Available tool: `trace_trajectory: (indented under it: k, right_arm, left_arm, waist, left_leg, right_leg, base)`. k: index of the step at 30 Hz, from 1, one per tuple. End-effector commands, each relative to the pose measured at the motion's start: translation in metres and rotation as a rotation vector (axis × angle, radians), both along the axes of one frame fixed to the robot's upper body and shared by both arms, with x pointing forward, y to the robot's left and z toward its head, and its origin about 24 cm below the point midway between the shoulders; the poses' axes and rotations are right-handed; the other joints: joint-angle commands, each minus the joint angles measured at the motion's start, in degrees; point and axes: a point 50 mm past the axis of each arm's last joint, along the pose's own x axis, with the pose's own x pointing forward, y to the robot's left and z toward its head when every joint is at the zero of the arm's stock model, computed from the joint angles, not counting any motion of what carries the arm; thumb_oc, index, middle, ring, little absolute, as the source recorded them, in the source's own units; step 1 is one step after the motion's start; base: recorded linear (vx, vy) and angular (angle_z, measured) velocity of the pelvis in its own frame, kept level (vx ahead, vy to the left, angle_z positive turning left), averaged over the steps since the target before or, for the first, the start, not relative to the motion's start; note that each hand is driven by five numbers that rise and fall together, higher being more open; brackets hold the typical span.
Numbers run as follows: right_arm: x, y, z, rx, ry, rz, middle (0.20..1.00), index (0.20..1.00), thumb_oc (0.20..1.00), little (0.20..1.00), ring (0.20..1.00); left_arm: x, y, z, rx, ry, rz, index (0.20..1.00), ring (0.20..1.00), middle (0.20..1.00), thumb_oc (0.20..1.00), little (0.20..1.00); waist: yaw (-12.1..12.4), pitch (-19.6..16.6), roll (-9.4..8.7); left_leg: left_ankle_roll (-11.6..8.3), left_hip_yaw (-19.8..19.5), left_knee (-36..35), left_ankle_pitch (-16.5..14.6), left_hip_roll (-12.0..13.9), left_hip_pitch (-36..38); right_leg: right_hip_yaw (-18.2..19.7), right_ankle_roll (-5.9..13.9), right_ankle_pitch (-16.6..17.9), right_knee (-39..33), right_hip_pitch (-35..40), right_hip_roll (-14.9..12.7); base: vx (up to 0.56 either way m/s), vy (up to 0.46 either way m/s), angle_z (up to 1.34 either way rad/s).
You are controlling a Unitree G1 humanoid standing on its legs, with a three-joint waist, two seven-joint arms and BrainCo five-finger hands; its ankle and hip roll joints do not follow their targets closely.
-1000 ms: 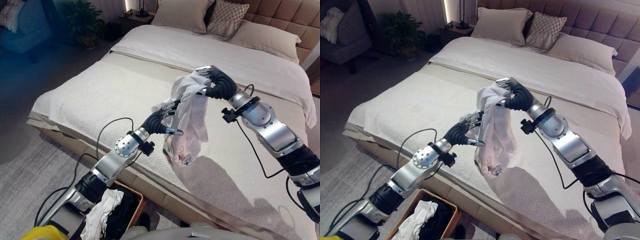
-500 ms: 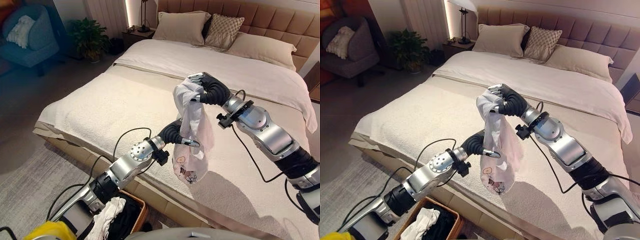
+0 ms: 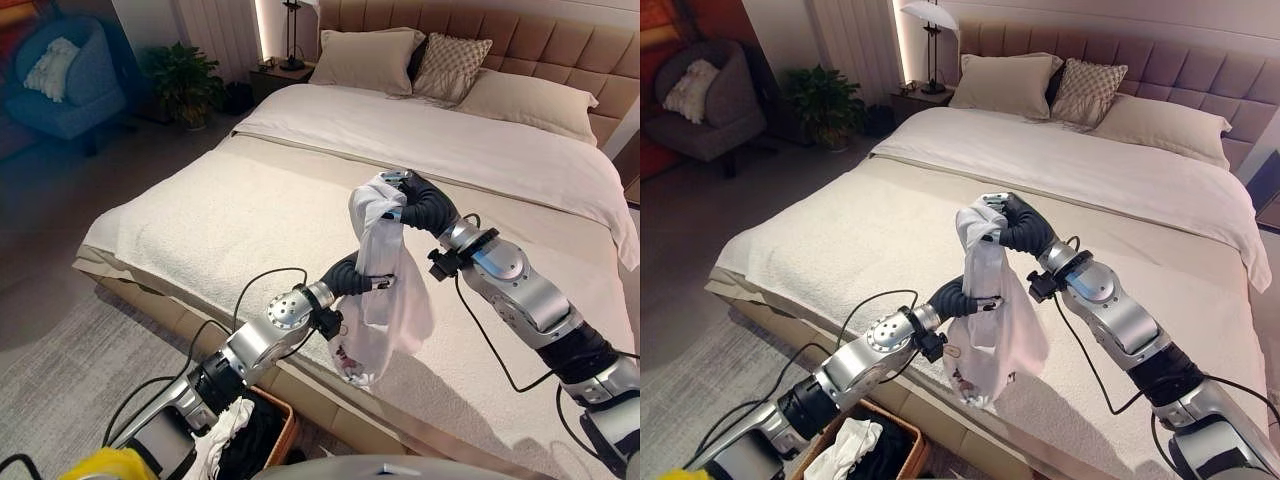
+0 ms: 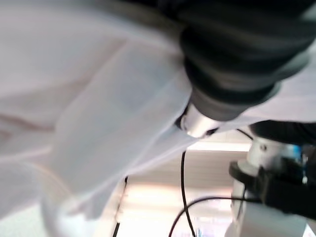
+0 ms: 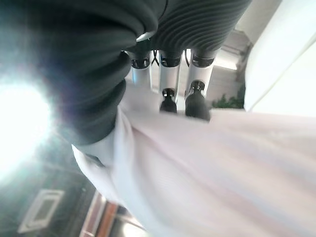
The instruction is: Pick up clothes into the bucket
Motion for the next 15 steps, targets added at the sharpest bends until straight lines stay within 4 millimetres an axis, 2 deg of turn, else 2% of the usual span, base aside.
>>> trace_trajectory:
  k: [1, 4, 9, 12, 15]
  right_arm:
    - [-0.012, 0.001, 0.049, 0.147, -0.237, 0.022, 1.000, 1.000, 1.000, 1.000, 1.000]
    - [-0.012, -0.010, 0.045, 0.163, -0.237, -0.037, 1.000, 1.000, 1.000, 1.000, 1.000]
    - [-0.014, -0.036, 0.040, 0.149, -0.266, -0.187, 1.000, 1.000, 1.000, 1.000, 1.000]
    - [-0.018, -0.050, 0.037, 0.097, -0.304, -0.296, 1.000, 1.000, 1.000, 1.000, 1.000]
    - [-0.020, -0.072, 0.026, 0.032, -0.307, -0.450, 1.000, 1.000, 1.000, 1.000, 1.000]
  left_arm:
    - [0.002, 0.008, 0.001, 0.030, -0.083, 0.045, 0.200, 0.200, 0.200, 0.200, 0.200]
    - [0.002, 0.026, -0.005, 0.077, -0.107, 0.123, 0.200, 0.200, 0.200, 0.200, 0.200]
    - [-0.002, 0.068, -0.009, 0.117, -0.139, 0.292, 0.200, 0.200, 0.200, 0.200, 0.200]
    - [-0.008, 0.096, -0.002, 0.136, -0.186, 0.393, 0.200, 0.200, 0.200, 0.200, 0.200]
    - [-0.018, 0.128, 0.018, 0.153, -0.287, 0.514, 0.200, 0.200, 0.200, 0.200, 0.200]
  waist:
    - [1.20, -3.55, -2.68]
    - [1.66, -3.63, -2.80]
    - [2.29, -3.58, -2.91]
    - [2.48, -3.36, -2.82]
    - [3.04, -2.87, -2.77]
  left_leg:
    - [1.55, 0.86, 3.33, -4.44, -1.40, -1.52]
    - [1.58, 0.75, 3.34, -4.56, -1.36, -1.34]
    - [1.59, 0.61, 3.26, -4.61, -1.32, -1.12]
    - [1.62, 0.52, 3.20, -4.54, -1.27, -1.18]
    - [1.62, 0.39, 2.89, -4.43, -1.26, -1.32]
  right_leg:
    - [0.27, 1.48, -0.49, 5.27, -3.02, -1.82]
    - [0.22, 1.45, -0.55, 5.03, -2.67, -1.83]
    - [0.00, 1.37, -0.60, 4.83, -2.41, -1.75]
    - [-0.09, 1.29, -0.55, 4.79, -2.55, -1.74]
    - [-0.25, 1.26, -0.44, 4.48, -2.67, -1.68]
  base:
    - [0.00, 0.000, 0.00]
    - [0.00, 0.000, 0.00]
    - [0.00, 0.000, 0.00]
    - [0.00, 0.000, 0.00]
    - [0.01, -0.004, 0.01]
